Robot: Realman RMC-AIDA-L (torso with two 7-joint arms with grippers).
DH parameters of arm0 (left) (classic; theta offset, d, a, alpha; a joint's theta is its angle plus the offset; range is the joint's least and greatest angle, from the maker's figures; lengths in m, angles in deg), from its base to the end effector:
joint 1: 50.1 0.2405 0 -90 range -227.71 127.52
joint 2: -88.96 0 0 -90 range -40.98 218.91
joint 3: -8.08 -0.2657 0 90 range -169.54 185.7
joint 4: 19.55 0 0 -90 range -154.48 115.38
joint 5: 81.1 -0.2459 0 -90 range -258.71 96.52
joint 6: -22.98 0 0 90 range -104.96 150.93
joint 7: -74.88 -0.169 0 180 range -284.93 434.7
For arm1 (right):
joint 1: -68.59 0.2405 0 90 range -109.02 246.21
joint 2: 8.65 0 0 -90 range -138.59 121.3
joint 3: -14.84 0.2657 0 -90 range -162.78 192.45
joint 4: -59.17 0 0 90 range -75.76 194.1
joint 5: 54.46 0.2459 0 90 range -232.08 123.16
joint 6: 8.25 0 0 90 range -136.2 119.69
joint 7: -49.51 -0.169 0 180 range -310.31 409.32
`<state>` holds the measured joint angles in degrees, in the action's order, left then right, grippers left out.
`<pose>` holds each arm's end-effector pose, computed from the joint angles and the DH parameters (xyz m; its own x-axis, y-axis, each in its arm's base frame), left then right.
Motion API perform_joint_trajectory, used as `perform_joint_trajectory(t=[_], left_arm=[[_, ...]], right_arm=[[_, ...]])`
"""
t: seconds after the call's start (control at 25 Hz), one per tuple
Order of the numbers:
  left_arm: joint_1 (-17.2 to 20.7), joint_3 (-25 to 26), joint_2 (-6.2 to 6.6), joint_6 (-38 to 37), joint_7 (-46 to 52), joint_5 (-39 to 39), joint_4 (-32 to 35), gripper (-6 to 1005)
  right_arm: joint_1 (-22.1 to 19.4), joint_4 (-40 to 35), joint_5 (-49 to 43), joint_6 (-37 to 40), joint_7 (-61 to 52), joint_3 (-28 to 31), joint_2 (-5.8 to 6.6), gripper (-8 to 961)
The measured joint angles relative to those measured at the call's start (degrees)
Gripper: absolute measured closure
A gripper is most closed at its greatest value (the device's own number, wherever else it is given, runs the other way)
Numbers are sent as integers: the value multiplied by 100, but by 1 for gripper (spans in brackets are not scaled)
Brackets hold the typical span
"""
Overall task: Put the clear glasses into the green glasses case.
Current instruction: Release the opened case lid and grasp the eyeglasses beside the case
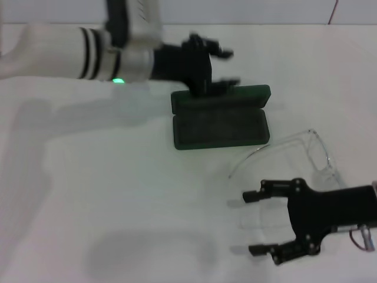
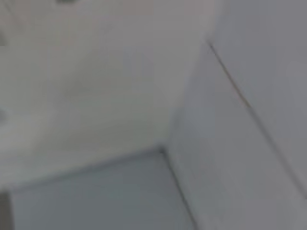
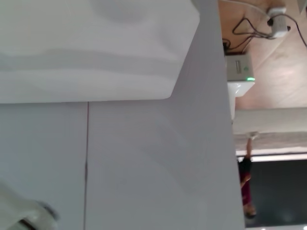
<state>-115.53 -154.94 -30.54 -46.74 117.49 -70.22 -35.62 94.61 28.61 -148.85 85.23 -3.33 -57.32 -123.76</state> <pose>-0.1633 0.4718 -0.1024 0.9479 -0.2163 0.2339 -0.1208 -0.9235 -0.3641 0.2703 0.3044 -0.0760 0.8789 0.0181 -0.4767 0.0139 -0.9998 -0.0122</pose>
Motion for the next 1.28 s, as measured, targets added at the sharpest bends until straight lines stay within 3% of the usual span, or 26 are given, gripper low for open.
perform_joint_trajectory(t=[0.16, 0.24, 0.4, 0.52, 0.64, 0.92, 1.04, 1.28], left_arm=[[659, 1, 18, -1219, -348, 1800, -201, 455], [1045, -1, 21, -1839, -443, 2480, -200, 456], [2006, 0, -5, -2391, -917, 3785, 85, 457], [2695, -1, -12, -2540, -1792, 4260, 643, 459], [3093, 5, -14, -2771, -2328, 4293, 919, 460], [3439, 8, -23, -2823, -2699, 4261, 1051, 464], [3436, 8, -34, -2798, -2739, 4241, 1054, 466], [3457, 7, -38, -2753, -2750, 4238, 1058, 466]], right_arm=[[-23, -1049, -72, 41, -1527, -53, -15, 83], [-85, -1972, -229, 67, -2750, -81, 7, 83], [-84, -3539, -1015, 96, -4979, 177, 12, 83], [93, -4543, -2152, 184, -6676, 392, 24, 84], [204, -5256, -3056, 626, -7825, 626, 17, 87], [350, -6060, -4139, 1296, -9248, 626, -27, 94], [408, -6064, -4768, 1360, -9628, 537, -32, 97], [320, -5982, -4932, 1232, -9707, 514, -36, 100]])
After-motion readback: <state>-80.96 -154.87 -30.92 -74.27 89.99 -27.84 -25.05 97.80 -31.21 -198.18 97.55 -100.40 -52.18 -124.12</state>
